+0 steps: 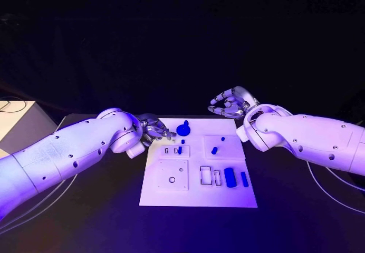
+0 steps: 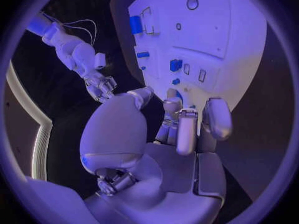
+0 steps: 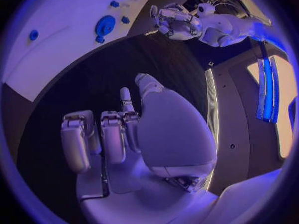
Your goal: Assemble the parts on the task board
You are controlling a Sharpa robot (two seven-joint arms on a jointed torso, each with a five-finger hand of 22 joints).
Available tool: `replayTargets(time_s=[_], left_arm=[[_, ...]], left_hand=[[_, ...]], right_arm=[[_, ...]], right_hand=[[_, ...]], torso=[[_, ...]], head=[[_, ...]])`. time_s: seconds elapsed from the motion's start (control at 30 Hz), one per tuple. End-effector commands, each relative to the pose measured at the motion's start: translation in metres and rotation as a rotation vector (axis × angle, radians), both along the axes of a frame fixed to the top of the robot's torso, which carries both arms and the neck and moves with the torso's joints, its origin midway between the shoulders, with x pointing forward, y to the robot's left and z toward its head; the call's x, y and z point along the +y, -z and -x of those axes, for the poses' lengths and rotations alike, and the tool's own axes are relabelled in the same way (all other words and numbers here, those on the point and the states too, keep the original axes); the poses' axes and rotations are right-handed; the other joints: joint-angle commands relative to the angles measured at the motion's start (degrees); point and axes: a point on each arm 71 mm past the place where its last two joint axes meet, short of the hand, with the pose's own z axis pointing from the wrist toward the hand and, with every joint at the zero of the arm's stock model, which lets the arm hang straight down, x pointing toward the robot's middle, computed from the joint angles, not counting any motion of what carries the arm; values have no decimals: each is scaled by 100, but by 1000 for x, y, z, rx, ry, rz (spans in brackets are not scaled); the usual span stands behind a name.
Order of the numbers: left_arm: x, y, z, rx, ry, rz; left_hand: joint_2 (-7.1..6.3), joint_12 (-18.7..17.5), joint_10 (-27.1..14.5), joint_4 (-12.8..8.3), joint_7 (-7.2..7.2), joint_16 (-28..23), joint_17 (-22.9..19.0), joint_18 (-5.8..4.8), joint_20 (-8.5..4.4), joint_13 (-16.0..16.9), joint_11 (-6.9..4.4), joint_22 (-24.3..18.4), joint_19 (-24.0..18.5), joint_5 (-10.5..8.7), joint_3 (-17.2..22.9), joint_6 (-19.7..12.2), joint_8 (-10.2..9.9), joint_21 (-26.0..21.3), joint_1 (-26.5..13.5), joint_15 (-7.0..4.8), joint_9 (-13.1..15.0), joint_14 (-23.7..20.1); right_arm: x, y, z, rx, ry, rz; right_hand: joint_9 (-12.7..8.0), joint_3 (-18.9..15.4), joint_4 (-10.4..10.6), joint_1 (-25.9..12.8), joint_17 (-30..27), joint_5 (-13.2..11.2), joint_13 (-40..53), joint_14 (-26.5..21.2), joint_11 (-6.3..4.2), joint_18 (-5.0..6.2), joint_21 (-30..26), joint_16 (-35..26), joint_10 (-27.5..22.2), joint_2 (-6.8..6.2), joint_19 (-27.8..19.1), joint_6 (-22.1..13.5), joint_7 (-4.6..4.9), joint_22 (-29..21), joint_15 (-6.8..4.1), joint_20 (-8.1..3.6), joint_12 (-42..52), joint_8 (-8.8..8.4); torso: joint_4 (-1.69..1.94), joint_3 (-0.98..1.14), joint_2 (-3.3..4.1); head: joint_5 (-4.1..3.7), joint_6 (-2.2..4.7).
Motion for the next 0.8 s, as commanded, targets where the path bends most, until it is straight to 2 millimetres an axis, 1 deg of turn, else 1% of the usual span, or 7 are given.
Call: replayTargets(time_s=[0.03, 0.07, 0.1, 0.23, 0.5, 0.7, 0.8], left_arm=[[-3, 2, -3, 27, 60, -157], [-5, 2, -4, 29, 65, -169], [-7, 2, -6, 30, 68, -180], [-12, 2, -11, 22, 71, -218], [-21, 3, -16, 38, 94, -264], [-30, 5, -17, 63, 125, -286], [-33, 6, -17, 71, 133, -290]], left_hand=[[-34, -33, -44, 6, 19, 40, 852, -126, 17, -5, 9, 43, 35, -21, 58, -54, 25, 47, -102, 47, 14, 333], [-56, -40, -59, 9, 26, 60, 898, -143, 23, -30, 17, 125, 90, -30, 13, -67, 31, 83, -257, 55, 23, 354], [-70, -48, -61, 9, 31, 90, 967, -164, 25, -57, 23, 231, 164, -32, -94, -104, 24, 129, -403, 59, 29, 386], [-35, -27, -7, 11, 25, 143, 1092, -197, 23, -39, 19, 397, 284, -36, -318, -138, 36, 204, -568, 55, 54, 444], [6, -11, 17, 6, 19, 168, 1151, -211, 21, -18, 14, 466, 329, -24, -344, -136, 44, 232, -575, 51, 62, 470], [59, -7, 26, -3, 4, 176, 1171, -215, 17, -13, 3, 488, 344, -14, -351, -96, 81, 243, -550, 45, 87, 478], [81, -11, 22, -9, -3, 178, 1176, -216, 14, -20, -3, 494, 347, -11, -347, -83, 96, 247, -528, 41, 100, 480]], right_arm=[[-1, 2, -1, 43, -8, -4], [-2, 3, -2, 46, -5, -1], [-3, 3, -2, 49, -1, 1], [-3, 4, -3, 57, 6, 8], [-1, 5, -4, 69, 9, 17], [2, 5, -4, 74, 5, 23], [3, 6, -4, 75, 4, 25]], right_hand=[[9, 43, 2, -25, 1507, 45, 1232, 597, -23, -22, -31, 23, 296, -59, 572, -60, 2, 1465, -15, -30, -33, 4], [9, 43, 2, -25, 1507, 45, 1232, 597, -23, -22, -31, 23, 296, -59, 572, -60, 2, 1465, -15, -30, -33, 4], [12, 47, 3, -41, 1503, 59, 1231, 596, -21, -19, -40, 21, 295, -69, 568, -68, 4, 1460, -14, -29, -34, 3], [15, 51, 5, -57, 1497, 69, 1224, 594, -20, -16, -51, 19, 287, -75, 563, -74, 5, 1452, -13, -28, -42, 4], [20, 58, 9, -90, 1493, 79, 1224, 593, -17, -15, -55, 17, 288, -82, 561, -90, 9, 1450, -10, -26, -42, 1], [24, 62, 11, -112, 1483, 83, 1224, 591, -15, -14, -61, 13, 287, -84, 559, -99, 11, 1446, -9, -25, -42, 0], [26, 65, 12, -126, 1483, 86, 1224, 591, -14, -13, -63, 13, 287, -84, 558, -102, 11, 1445, -8, -24, -42, 1]], torso=[[-9, 20, -9], [-10, 22, -10], [-6, 16, -8], [-19, 19, -3], [-5, 18, 4], [-4, 3, 17], [1, 7, 15]], head=[[3, -22], [3, -33], [3, -37], [-3, -45], [-13, -57], [-33, -64], [-36, -83]])
